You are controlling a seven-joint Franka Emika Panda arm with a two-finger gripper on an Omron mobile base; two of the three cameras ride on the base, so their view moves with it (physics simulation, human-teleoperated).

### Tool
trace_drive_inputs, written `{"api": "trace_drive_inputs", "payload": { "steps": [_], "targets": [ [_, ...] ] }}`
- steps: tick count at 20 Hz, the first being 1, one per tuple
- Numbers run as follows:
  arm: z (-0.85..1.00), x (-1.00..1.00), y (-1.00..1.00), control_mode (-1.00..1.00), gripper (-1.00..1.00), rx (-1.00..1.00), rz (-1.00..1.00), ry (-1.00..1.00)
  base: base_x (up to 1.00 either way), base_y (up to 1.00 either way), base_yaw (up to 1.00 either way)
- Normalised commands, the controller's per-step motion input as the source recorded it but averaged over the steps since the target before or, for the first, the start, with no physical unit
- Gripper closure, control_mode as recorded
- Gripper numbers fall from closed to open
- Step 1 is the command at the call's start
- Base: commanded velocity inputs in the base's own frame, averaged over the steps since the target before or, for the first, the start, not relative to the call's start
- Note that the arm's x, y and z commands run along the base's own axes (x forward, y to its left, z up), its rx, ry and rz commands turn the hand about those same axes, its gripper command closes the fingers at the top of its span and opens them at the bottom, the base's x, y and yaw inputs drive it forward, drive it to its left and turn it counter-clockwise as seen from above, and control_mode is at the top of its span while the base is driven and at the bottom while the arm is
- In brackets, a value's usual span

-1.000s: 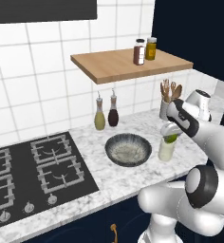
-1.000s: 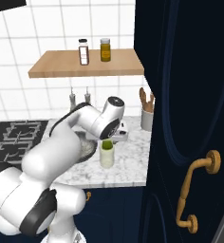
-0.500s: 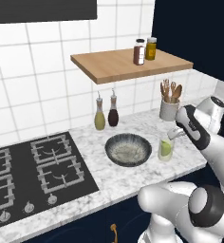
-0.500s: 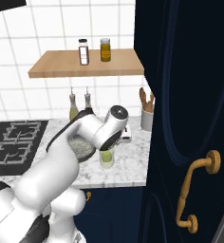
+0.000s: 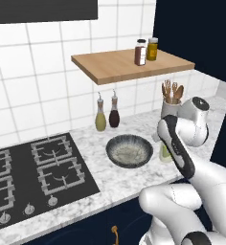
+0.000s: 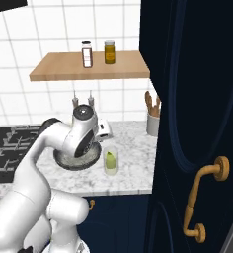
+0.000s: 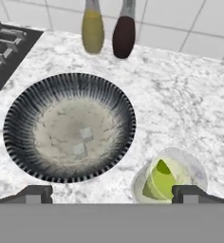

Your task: Grab a lemon wedge from the fridge and one ice cube from the ice bowl, and put them in the glass of lemonade.

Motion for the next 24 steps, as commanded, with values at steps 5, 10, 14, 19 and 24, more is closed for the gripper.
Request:
{"api": "trace_drive_inputs", "payload": {
  "steps": [5,10,14,19,24],
  "targets": [
    [0.0,0.22,0.98,-1.0,-1.0,-0.16,0.0,0.23,0.0,0.0,0.0],
    [-0.15,0.08,0.31,-1.0,-1.0,-0.01,0.03,0.13,0.0,0.0,0.0],
    [-0.53,0.33,0.06,-1.0,-1.0,0.0,0.0,0.23,0.0,0.0,0.0],
    [-0.47,0.34,0.14,-1.0,-1.0,0.0,0.0,0.08,0.0,0.0,0.0],
    [-0.63,0.06,0.02,-1.0,-1.0,0.0,-0.01,0.07,0.0,0.0,0.0]
  ]
}}
